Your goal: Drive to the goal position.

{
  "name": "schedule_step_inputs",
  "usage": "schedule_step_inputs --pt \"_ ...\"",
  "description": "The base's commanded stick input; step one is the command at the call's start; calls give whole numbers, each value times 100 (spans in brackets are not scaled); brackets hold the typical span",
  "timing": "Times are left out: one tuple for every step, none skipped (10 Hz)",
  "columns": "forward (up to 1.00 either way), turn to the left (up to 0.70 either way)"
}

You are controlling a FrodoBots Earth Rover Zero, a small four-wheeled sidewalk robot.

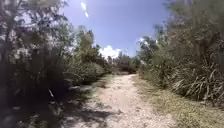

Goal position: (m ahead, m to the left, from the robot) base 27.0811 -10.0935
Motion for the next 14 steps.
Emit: schedule_step_inputs --pt "50 0" --pt "50 0" --pt "50 0" --pt "50 0" --pt "50 0" --pt "50 0" --pt "50 0" --pt "50 0" --pt "50 0" --pt "50 0" --pt "50 0" --pt "50 0" --pt "50 0" --pt "50 0"
